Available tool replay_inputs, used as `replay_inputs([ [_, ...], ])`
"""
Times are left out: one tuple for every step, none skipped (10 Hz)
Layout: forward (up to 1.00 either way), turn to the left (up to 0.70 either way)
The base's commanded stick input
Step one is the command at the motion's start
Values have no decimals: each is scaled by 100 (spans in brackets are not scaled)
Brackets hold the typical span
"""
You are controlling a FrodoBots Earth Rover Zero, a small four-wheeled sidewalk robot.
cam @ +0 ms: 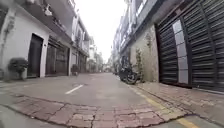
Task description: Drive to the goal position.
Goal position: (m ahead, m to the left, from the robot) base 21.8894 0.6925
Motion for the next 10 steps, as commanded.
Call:
replay_inputs([
  [48, 1],
  [48, 1],
  [48, 1],
  [48, 1],
  [48, 1],
  [48, 1],
  [48, 1],
  [48, 1],
  [48, 1],
  [48, 1],
])
